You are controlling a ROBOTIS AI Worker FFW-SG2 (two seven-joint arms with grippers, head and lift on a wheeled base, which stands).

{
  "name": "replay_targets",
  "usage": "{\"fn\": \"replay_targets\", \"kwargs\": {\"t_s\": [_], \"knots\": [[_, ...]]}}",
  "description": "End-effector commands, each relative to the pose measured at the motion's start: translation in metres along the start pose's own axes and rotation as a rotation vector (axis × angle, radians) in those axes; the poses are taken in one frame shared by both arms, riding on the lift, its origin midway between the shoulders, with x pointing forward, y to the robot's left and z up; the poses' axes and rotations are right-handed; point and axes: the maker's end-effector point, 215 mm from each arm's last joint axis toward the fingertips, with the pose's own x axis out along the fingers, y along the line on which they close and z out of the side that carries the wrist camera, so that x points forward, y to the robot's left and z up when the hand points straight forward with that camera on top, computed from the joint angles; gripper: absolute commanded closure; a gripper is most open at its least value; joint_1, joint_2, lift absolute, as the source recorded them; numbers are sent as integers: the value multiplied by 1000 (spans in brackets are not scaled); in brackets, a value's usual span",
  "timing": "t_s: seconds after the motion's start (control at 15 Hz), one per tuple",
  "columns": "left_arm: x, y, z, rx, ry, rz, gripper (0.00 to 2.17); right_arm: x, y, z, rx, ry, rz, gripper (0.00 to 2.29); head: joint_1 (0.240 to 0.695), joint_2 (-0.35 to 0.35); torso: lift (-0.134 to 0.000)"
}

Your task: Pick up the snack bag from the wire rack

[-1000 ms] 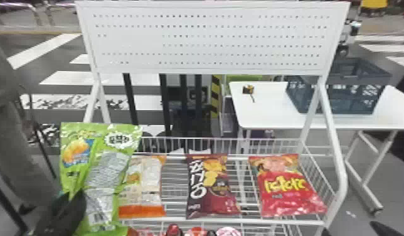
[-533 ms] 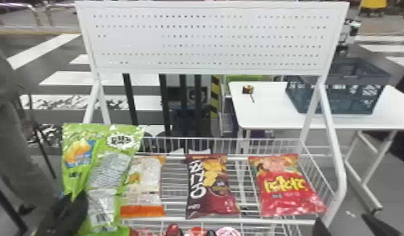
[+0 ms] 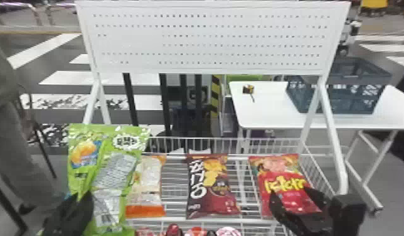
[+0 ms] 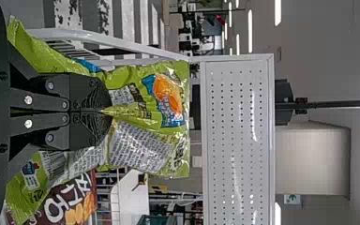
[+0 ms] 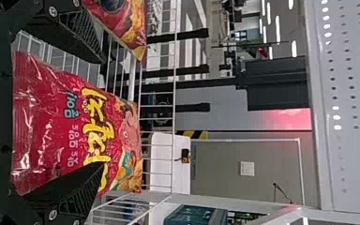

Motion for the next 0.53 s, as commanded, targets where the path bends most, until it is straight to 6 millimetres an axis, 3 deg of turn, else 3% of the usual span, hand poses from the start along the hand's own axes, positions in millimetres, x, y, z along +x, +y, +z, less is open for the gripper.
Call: {"fn": "replay_targets", "kwargs": {"t_s": [0.0,0.2,0.33,0.4,0.47], "knots": [[1,0,-1,1,1,-1,1754,30,-19,-9,-26,62,-29,127,499,0,0],[3,1,-2,1,1,1,1754,49,-39,-28,-19,141,-55,130,499,0,0],[3,1,-2,2,1,-1,1754,52,-40,-42,-5,181,-53,221,499,0,0],[3,1,-4,2,5,-2,1754,50,-38,-49,5,204,-41,596,499,0,0],[3,1,-3,2,4,-2,1754,49,-35,-52,10,217,-34,1187,499,0,0]]}}
